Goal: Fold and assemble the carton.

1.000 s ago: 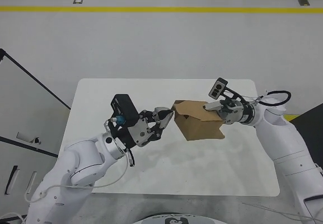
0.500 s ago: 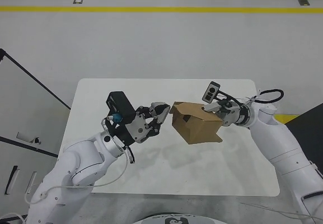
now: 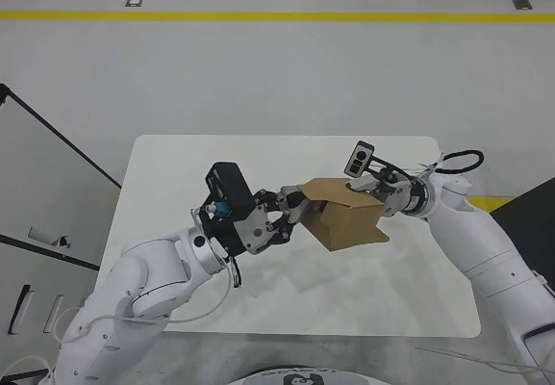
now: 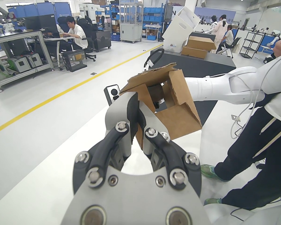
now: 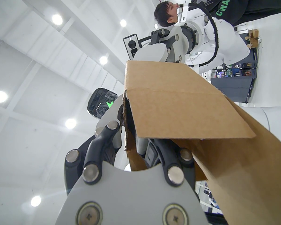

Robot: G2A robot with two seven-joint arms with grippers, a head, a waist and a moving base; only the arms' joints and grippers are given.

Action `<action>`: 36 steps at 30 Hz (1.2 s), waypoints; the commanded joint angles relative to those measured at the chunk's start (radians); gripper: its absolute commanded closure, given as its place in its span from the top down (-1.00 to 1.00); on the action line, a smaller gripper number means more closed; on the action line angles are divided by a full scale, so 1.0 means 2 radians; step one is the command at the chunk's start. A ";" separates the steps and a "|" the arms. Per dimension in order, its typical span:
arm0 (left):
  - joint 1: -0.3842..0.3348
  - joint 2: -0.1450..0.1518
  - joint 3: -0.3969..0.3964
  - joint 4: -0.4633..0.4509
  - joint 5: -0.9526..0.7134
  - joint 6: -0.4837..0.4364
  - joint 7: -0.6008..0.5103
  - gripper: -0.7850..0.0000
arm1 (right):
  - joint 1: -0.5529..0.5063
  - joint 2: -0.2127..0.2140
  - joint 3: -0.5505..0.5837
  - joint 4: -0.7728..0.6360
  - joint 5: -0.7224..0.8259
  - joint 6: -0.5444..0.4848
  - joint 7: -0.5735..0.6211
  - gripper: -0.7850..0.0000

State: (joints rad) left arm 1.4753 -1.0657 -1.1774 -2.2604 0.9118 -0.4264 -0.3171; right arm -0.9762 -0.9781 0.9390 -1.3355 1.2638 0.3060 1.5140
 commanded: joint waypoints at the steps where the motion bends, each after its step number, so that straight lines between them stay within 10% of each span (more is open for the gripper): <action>1: -0.001 0.000 0.002 0.000 0.003 0.000 -0.002 -1.00 | 0.003 0.001 -0.003 0.002 -0.001 -0.001 0.001 -1.00; 36: 0.008 -0.001 -0.006 -0.006 0.043 -0.006 0.022 -1.00 | 0.006 0.010 -0.013 0.012 0.018 0.014 -0.014 -1.00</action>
State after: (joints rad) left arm 1.4904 -1.0678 -1.1903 -2.2720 0.9979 -0.4380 -0.2732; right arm -0.9636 -0.9575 0.9140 -1.3110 1.3003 0.3333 1.4867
